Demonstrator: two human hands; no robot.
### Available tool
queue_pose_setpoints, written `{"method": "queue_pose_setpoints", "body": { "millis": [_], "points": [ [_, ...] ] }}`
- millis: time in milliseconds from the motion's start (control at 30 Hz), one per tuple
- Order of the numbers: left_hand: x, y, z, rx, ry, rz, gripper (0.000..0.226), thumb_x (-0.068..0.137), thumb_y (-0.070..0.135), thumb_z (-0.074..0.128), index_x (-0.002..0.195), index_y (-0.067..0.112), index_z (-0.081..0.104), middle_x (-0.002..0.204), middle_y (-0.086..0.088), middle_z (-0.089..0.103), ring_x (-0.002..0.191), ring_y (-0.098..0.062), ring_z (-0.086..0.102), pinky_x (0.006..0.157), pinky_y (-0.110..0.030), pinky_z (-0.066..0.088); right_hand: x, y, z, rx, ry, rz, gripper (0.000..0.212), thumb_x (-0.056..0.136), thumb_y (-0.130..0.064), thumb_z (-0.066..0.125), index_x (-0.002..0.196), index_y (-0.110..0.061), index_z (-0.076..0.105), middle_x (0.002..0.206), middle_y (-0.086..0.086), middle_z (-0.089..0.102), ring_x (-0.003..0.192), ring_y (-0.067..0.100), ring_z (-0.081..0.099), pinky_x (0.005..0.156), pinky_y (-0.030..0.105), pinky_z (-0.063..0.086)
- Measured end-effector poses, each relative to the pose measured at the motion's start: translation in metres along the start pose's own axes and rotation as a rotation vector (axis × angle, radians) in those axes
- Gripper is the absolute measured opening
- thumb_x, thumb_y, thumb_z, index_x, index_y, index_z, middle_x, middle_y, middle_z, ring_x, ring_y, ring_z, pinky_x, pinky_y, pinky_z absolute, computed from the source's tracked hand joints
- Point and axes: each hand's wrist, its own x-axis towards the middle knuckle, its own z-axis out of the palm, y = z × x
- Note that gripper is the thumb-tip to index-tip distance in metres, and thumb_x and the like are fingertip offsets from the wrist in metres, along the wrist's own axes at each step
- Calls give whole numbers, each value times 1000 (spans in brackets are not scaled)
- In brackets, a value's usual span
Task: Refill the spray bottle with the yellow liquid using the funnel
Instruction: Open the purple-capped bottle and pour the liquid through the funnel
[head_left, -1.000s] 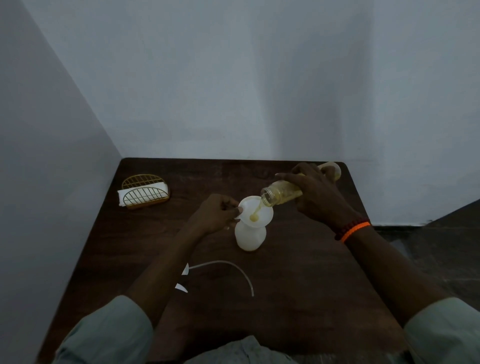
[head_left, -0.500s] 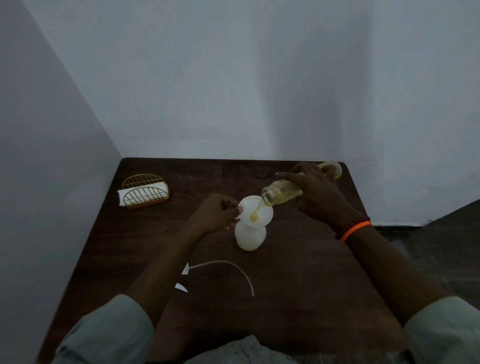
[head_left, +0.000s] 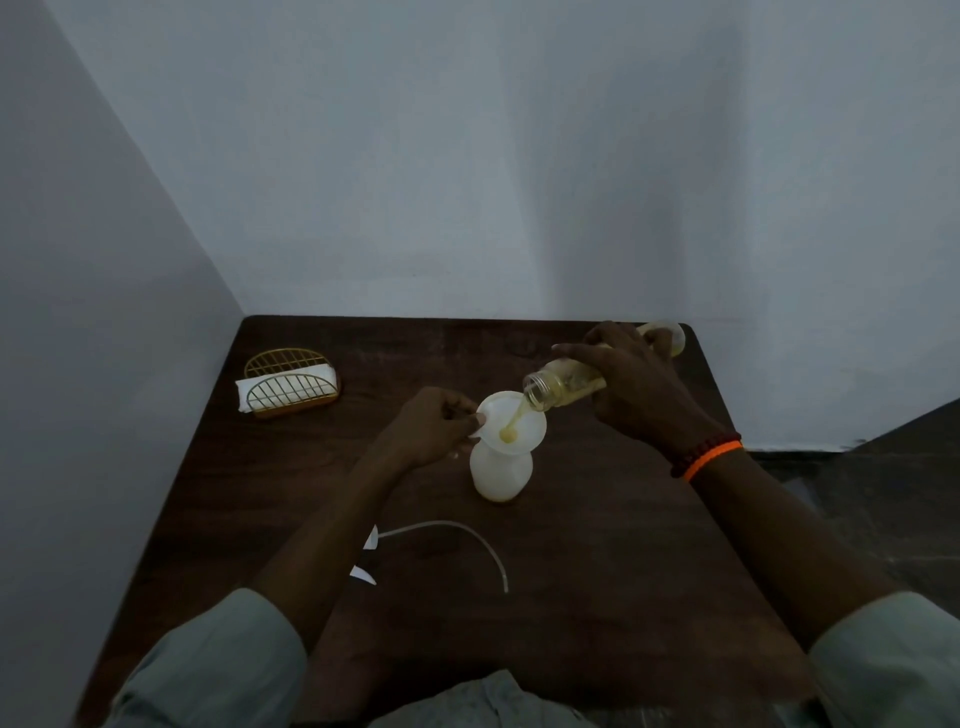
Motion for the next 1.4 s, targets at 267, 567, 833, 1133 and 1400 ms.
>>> {"method": "queue_pose_setpoints", "body": {
  "millis": [267,567,833,1133,1400],
  "points": [
    [0,1,1,-8,4,-4,18,95,20,65,108,10,72,91,-8,76,65,-5,70,64,-27,59,0,-1,-1,2,-6,4,69,73,-19,75,136,-38,53,121,0,52,117,21,46,89,44,29],
    [2,0,0,11,4,-4,20,95,21,65,109,9,72,92,-8,76,64,-3,70,61,-23,59,0,-1,0,-21,-1,3,69,74,-18,75,136,-39,53,121,-1,52,116,19,46,85,40,25],
    [1,0,0,3,12,-3,19,95,20,66,107,8,72,91,-9,76,64,-4,70,61,-24,59,0,-3,-4,-17,11,4,68,75,-15,73,136,-38,54,122,0,53,115,21,48,89,44,28],
    [1,0,0,11,5,0,19,95,20,65,108,9,72,94,-11,76,67,-8,70,65,-28,60,0,-3,-5,-19,18,-4,68,75,-16,74,136,-37,55,122,1,53,114,21,48,91,44,28],
    [1,0,1,9,8,-2,18,95,21,66,107,10,73,91,-9,76,65,-5,70,63,-27,59,1,-3,-6,-36,13,-3,67,74,-18,76,134,-38,55,121,0,54,114,21,49,93,46,30]
  ]
}}
